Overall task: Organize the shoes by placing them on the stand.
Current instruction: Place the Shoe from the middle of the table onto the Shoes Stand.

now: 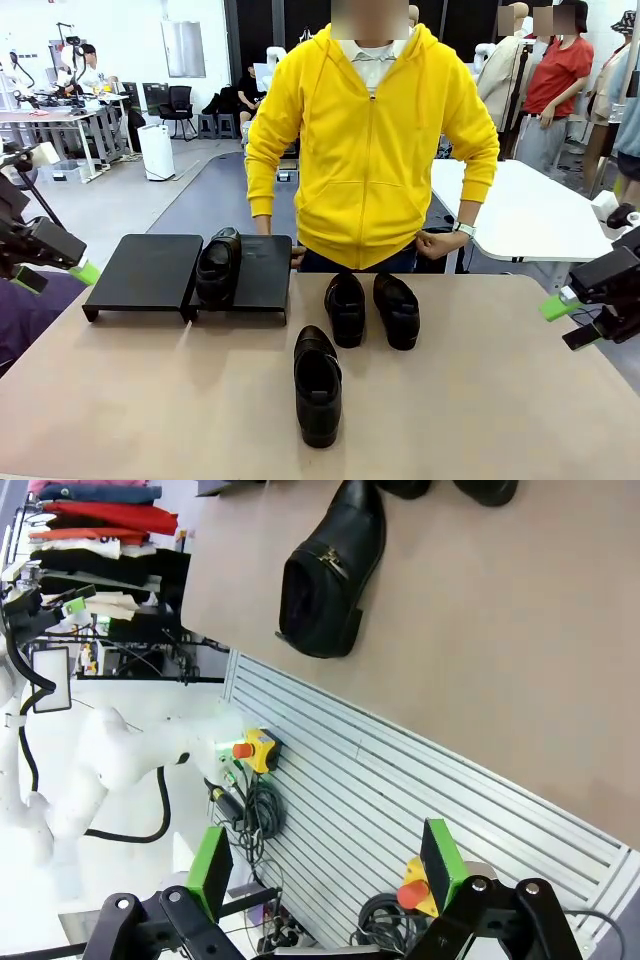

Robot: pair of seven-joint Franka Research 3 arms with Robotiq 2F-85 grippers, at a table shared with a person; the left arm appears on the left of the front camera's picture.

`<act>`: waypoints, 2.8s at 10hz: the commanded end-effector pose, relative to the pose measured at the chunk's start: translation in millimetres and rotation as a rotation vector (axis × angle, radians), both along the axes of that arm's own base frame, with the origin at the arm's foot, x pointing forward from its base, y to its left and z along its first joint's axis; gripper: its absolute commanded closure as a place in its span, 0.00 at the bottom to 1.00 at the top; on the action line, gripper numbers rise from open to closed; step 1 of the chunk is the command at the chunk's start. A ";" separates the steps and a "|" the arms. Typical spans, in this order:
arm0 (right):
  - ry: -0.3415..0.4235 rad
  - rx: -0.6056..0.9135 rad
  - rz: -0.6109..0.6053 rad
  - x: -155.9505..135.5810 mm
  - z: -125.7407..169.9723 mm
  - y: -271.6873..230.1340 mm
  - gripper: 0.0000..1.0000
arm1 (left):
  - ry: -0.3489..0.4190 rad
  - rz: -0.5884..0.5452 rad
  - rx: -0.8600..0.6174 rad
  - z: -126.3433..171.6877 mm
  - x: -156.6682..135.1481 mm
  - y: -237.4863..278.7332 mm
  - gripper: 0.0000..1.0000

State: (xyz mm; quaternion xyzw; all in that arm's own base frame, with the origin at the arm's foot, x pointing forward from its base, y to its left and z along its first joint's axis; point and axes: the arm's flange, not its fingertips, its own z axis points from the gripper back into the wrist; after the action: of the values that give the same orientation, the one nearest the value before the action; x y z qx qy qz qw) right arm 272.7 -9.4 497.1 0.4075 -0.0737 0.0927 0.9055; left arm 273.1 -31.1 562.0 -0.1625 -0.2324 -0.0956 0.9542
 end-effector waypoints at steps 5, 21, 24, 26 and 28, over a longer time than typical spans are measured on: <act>-0.019 0.009 0.019 3.3 1.6 -1.6 0.00 | 0.065 -0.040 -0.077 7.9 14.5 -26.4 0.00; -0.019 0.009 0.019 3.3 1.6 -1.6 0.00 | 0.434 0.157 0.080 -147.0 112.0 -308.1 0.00; -0.019 0.009 0.019 3.3 1.6 -1.6 0.00 | 0.473 0.179 0.089 -172.5 126.9 -317.3 0.00; -0.019 0.009 0.019 3.3 1.6 -1.6 0.00 | 0.502 0.203 0.113 -188.9 130.1 -322.6 0.00; -0.019 0.009 0.019 3.3 1.6 -1.6 0.00 | 0.526 0.203 0.145 -198.9 131.4 -325.9 0.00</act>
State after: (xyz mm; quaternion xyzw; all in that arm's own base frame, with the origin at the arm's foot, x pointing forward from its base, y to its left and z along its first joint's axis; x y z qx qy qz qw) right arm 273.2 -9.6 497.0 0.4071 -0.0736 0.0936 0.9056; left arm 399.7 -350.8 360.5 -0.1069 0.0170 0.0197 0.9939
